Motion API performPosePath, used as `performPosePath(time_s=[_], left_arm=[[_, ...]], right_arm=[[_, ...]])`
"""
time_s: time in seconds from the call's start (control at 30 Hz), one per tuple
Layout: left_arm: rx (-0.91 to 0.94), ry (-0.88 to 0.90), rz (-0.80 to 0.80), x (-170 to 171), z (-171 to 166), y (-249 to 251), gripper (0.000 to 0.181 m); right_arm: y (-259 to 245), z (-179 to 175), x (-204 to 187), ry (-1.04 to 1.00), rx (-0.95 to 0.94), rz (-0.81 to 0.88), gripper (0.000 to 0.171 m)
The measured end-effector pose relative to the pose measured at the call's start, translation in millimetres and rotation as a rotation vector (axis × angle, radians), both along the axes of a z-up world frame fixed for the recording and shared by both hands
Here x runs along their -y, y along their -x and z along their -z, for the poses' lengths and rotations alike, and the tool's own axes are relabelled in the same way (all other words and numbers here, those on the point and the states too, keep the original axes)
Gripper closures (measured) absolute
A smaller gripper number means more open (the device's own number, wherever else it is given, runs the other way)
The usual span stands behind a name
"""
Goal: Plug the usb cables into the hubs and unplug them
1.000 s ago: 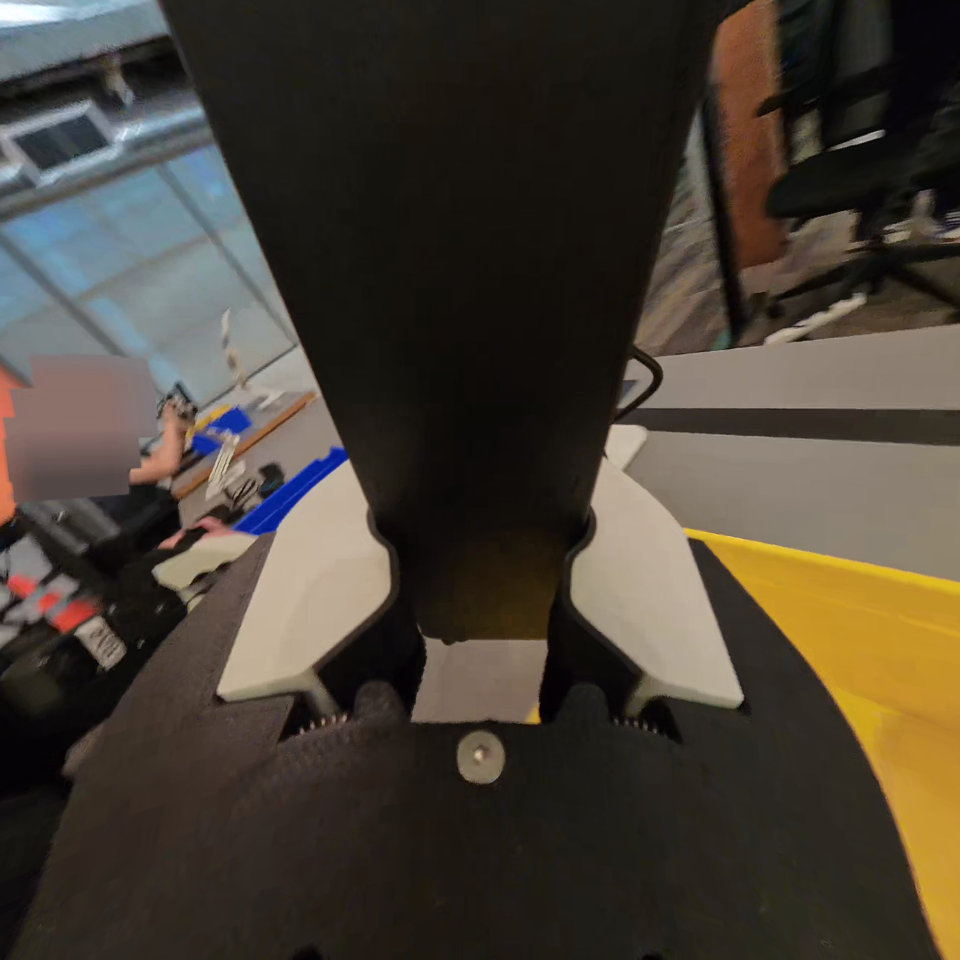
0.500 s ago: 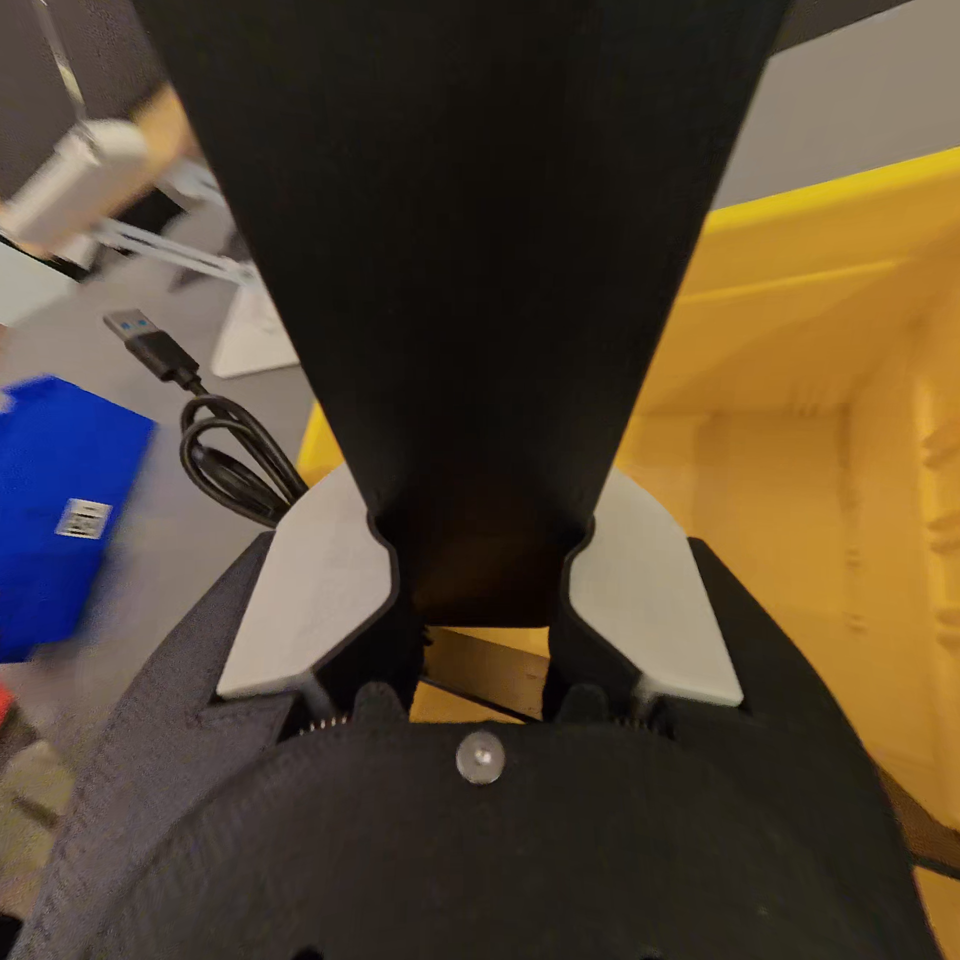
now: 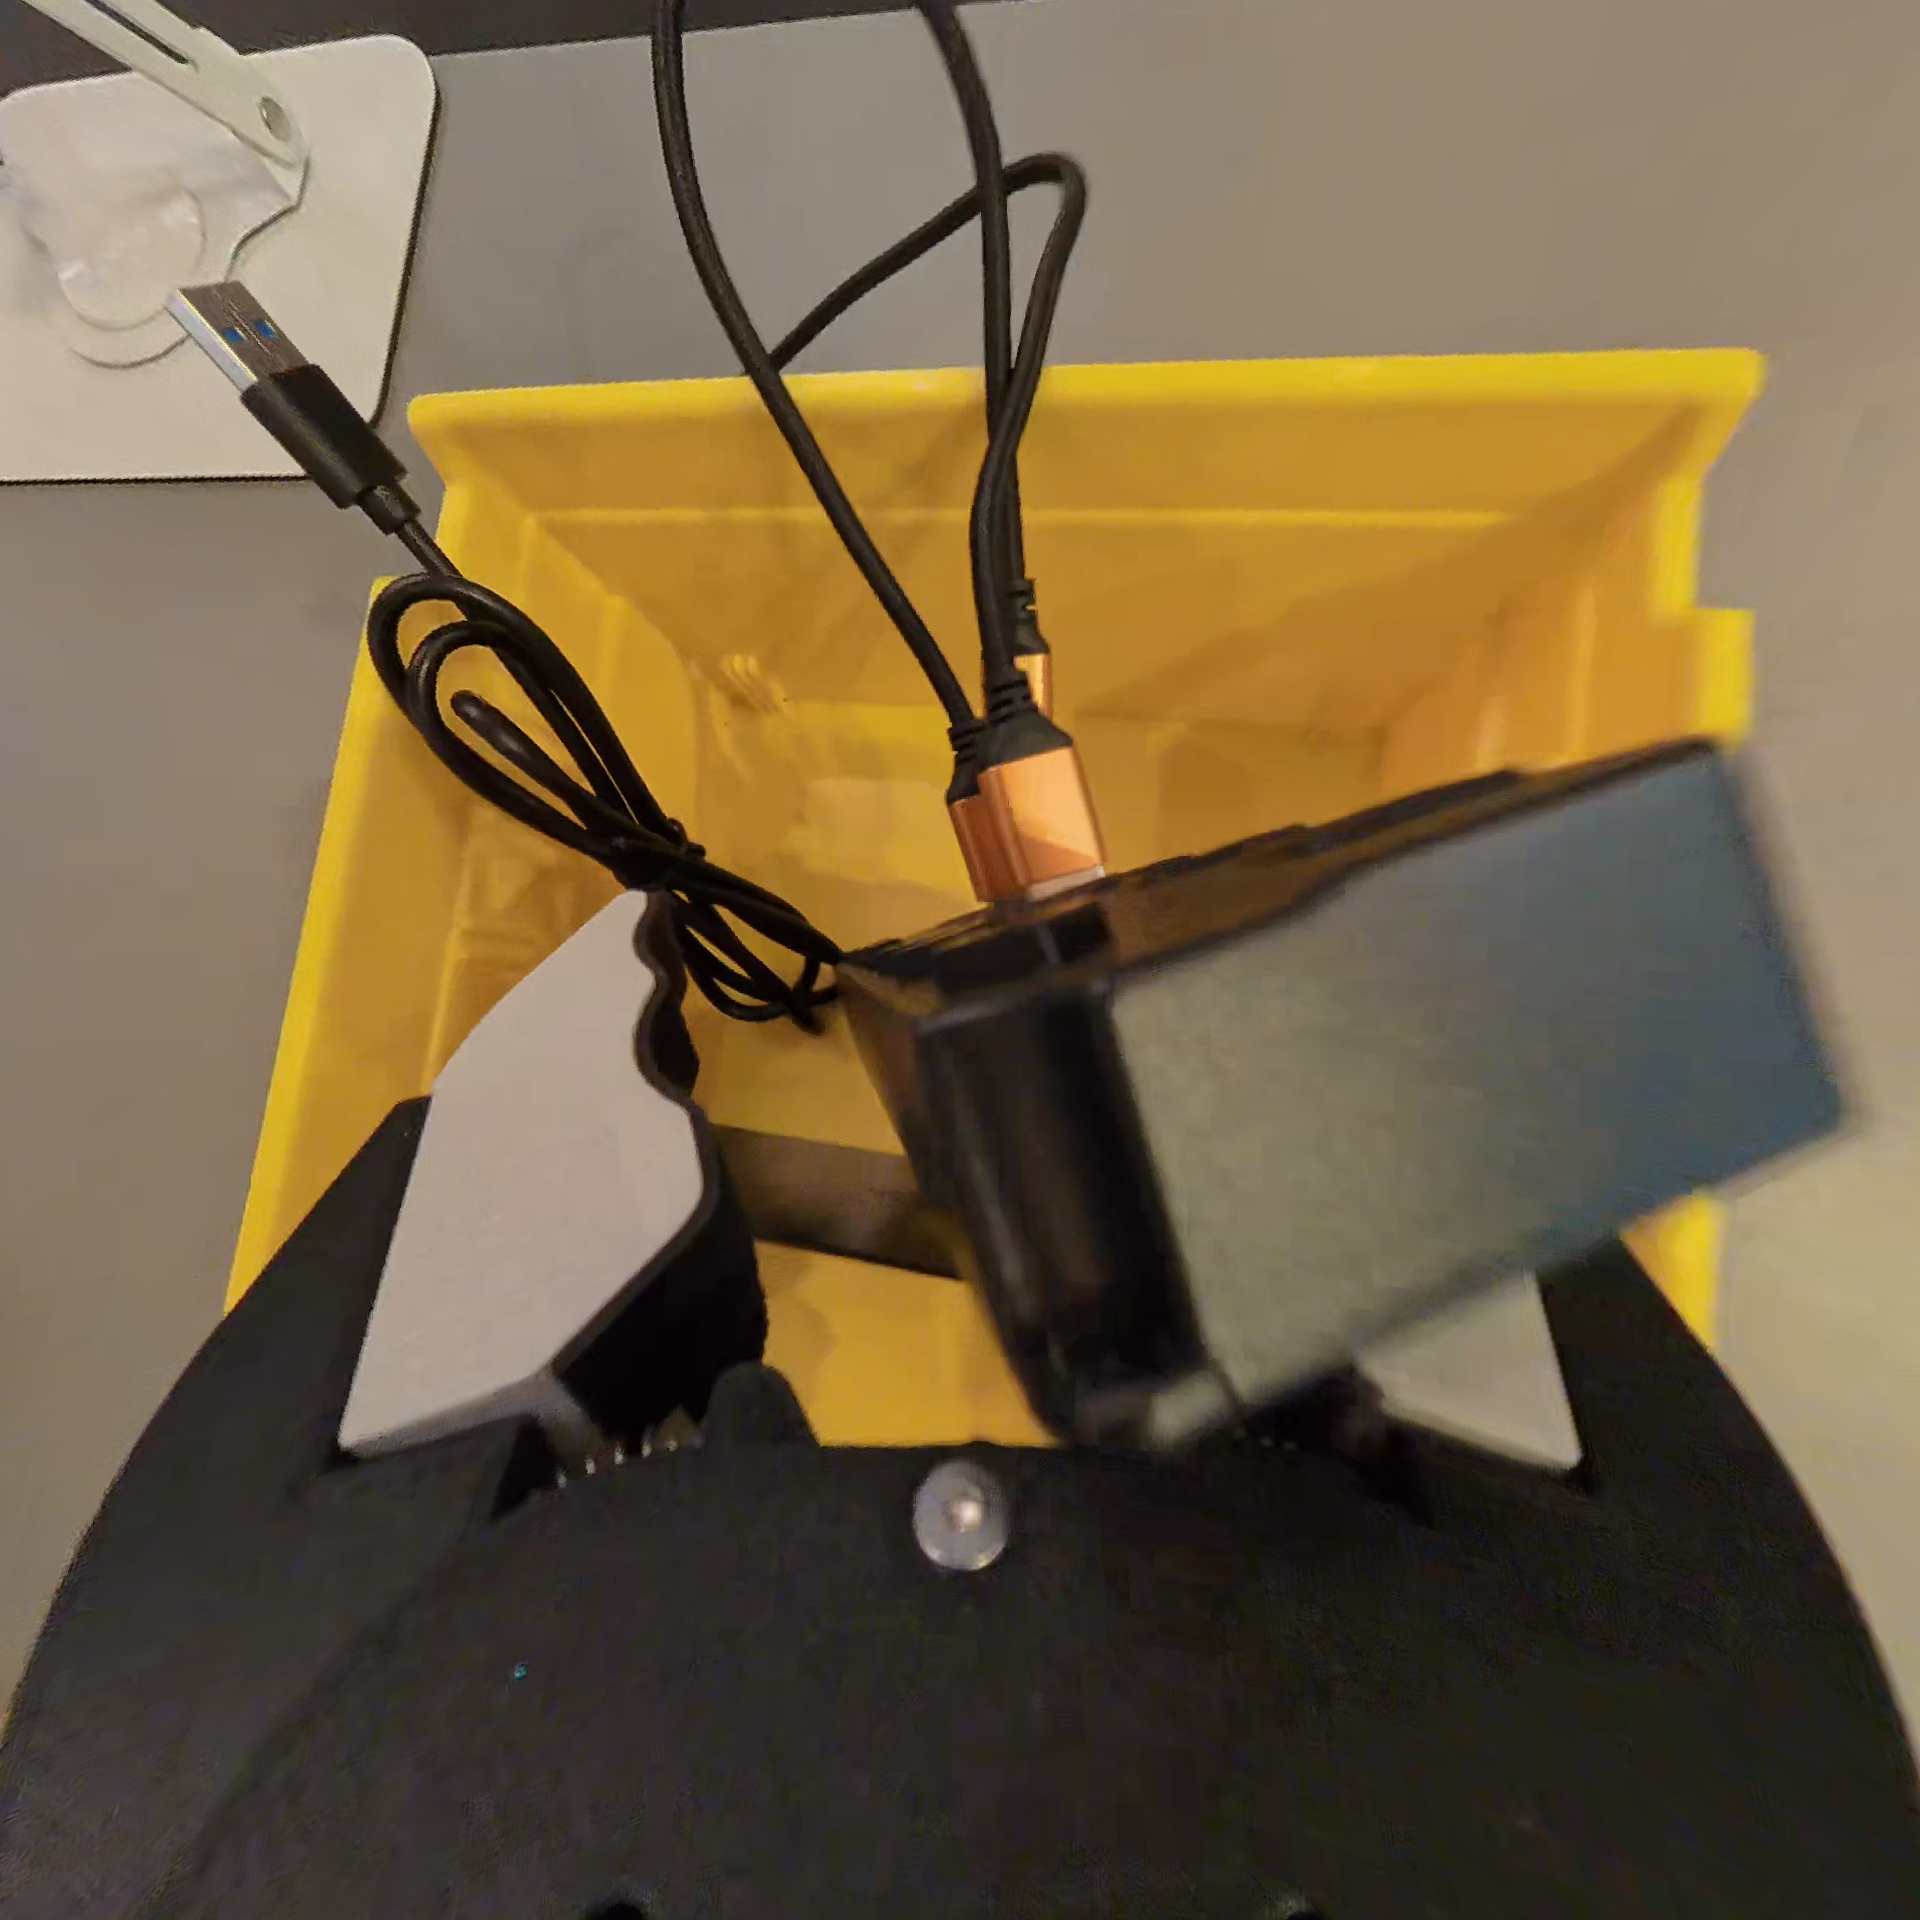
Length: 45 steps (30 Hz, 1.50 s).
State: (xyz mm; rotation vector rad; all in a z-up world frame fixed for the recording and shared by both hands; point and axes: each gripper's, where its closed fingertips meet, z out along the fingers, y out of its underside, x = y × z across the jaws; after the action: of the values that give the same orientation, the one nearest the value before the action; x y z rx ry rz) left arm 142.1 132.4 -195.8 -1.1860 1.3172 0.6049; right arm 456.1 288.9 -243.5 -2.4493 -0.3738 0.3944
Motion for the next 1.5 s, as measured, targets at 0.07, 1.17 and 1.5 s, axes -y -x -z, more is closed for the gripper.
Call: performPosePath(time_s=[0.07,1.17,1.5], left_arm=[[0.0,0.005,-0.001,0,1,0,0.167],[-0.027,0.052,0.018,2,15,-11,0.165],[-0.028,0.067,0.015,0,18,-10,0.164]], right_arm=[[-8,-13,3,-0.011,0.005,0.005,0.07],[-51,-7,-35,0.315,0.27,-0.109,0.107],[-50,-62,-45,-0.016,0.579,-0.179,0.089]])
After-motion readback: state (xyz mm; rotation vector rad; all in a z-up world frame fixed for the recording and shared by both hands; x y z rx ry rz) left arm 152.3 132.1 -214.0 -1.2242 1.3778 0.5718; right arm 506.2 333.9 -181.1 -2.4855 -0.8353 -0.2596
